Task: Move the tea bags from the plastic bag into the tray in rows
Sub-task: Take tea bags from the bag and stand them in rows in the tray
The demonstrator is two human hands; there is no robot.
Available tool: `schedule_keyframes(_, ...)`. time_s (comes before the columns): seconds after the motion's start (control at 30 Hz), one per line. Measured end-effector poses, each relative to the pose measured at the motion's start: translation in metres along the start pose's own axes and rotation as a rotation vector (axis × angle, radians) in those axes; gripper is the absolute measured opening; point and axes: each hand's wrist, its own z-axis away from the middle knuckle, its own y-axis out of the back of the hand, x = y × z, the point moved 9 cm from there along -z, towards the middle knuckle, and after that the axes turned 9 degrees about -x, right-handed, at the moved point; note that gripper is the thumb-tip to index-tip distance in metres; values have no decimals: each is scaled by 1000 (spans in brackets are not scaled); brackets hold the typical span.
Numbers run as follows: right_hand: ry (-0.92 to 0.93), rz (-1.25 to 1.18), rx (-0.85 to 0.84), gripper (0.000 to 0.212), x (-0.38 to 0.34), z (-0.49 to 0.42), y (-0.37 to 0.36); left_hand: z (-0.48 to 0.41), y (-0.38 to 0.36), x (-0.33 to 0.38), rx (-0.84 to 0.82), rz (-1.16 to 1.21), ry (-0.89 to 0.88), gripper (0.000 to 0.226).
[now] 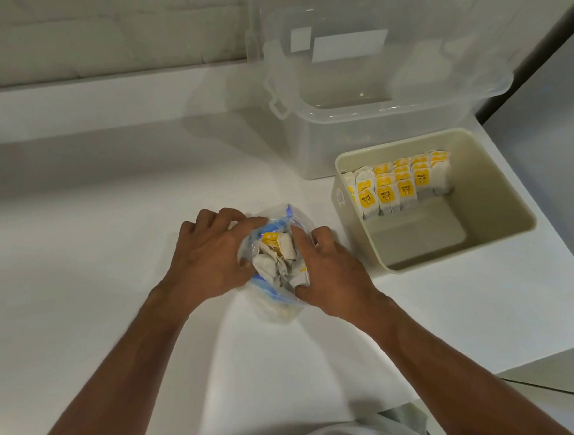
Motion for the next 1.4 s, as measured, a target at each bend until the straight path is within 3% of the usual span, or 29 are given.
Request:
schedule_keyframes(0.2, -16, 6, 80, 89, 5, 1, 4, 1, -4, -5, 23, -54, 17, 83)
schedule_keyframes(0.33, 107, 23, 355, 65, -3, 14, 25, 9, 14, 11, 110, -37, -95, 81)
schedule_keyframes(0.43, 203, 76, 500, 45, -16, 20, 37, 19, 30, 34, 209, -43, -214, 65)
schedule_keyframes(0.6, 206, -105, 402, 37, -9, 12, 30, 18, 18, 42, 104, 93, -265, 60)
schedule_keyframes(0.7, 101, 42, 364, 50, 1, 6, 20, 16, 14, 37, 103, 40, -246, 61)
schedule_keyframes(0.87, -6, 64, 290, 50, 6, -8, 15, 3, -10, 18, 26, 147, -244, 62)
schedule_keyframes(0.97, 7, -139, 269, 47, 14, -13, 22, 4, -14, 13, -16, 263, -243, 59)
schedule_keyframes(1.03, 23, -292, 321, 37, 18, -11, 28, 6, -9, 12, -30, 383, -247, 57)
schedule_keyframes(1.17, -13, -298, 456, 13, 22, -5, 36, 7, 14, 17, 17, 529, -243, 44)
schedule_keyframes(1.3, -46, -455, 532, 12, 26, 7, 49, 5, 46, 24, 120, 530, -158, 25)
schedule_keyframes(1.4, -89, -643, 519, 12, 27, 16, 55, 2, 62, 29, 155, 577, -130, 27)
